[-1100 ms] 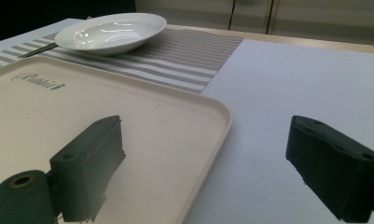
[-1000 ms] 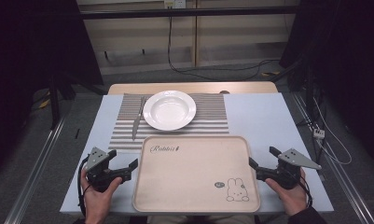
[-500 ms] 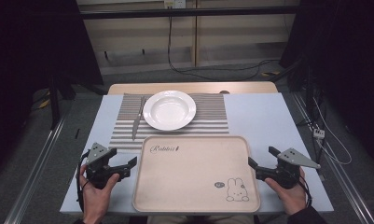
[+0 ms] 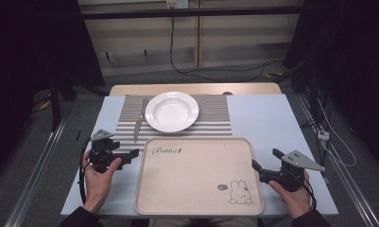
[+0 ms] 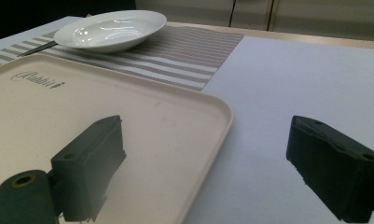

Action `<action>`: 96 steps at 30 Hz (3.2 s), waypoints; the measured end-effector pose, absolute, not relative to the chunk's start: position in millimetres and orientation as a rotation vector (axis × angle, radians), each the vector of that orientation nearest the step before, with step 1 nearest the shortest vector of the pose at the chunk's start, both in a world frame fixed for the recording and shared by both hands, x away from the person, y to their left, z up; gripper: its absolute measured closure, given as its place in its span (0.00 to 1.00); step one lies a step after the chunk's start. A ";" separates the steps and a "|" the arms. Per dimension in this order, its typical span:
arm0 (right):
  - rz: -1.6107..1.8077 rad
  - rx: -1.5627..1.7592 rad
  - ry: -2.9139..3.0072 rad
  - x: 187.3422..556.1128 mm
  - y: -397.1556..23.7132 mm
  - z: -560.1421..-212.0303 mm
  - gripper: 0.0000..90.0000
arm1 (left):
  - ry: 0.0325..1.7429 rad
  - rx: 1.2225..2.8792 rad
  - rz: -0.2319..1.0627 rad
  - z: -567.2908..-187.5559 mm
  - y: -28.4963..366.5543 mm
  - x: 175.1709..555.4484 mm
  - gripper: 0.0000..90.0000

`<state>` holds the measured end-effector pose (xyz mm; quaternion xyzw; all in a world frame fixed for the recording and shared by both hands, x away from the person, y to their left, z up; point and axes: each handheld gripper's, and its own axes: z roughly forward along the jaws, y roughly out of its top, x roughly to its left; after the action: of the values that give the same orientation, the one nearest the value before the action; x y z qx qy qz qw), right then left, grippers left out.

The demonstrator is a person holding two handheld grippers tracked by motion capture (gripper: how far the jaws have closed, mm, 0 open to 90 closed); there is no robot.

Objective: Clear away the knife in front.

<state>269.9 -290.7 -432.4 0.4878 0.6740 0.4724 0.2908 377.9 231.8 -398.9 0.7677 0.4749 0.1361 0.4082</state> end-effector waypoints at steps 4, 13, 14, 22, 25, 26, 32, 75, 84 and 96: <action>1.258 1.301 1.799 269.5 -290.1 -432.4 0.12 | 1.209 1.954 0.333 -397.5 229.8 387.6 0.13; 1.259 1.304 1.800 269.9 -290.5 -432.6 0.12 | 1.223 1.954 0.366 -389.5 226.5 413.7 0.12; 1.259 1.303 1.800 269.9 -290.4 -432.6 0.12 | 1.226 1.952 0.364 -388.7 227.4 417.2 0.12; 1.258 1.304 1.801 270.0 -290.3 -432.6 0.11 | 1.278 1.993 0.331 -384.1 226.7 443.3 0.10; 1.259 1.305 1.805 270.2 -289.8 -432.7 0.11 | 1.277 2.009 0.319 -380.9 221.8 450.5 0.11; 1.259 1.305 1.804 270.3 -289.8 -432.7 0.11 | 1.275 2.010 0.325 -380.3 220.9 453.7 0.11; 1.254 1.306 1.807 270.4 -290.4 -433.2 0.11 | 1.314 1.959 0.338 -380.7 222.8 479.6 0.13; 1.238 1.317 1.802 269.6 -292.2 -433.6 0.11 | 1.429 2.120 0.346 -418.2 203.3 578.3 0.55; 1.237 1.317 1.799 270.3 -293.1 -433.8 0.11 | 1.463 2.126 0.322 -426.1 196.0 587.7 0.62; 1.238 1.322 1.801 270.5 -293.3 -433.8 0.11 | 1.475 2.136 0.318 -435.0 188.6 595.4 0.72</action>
<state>270.5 -293.3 -433.8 0.4953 0.6748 0.4641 0.2897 595.4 188.6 -435.0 0.7886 0.5446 0.1173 0.2603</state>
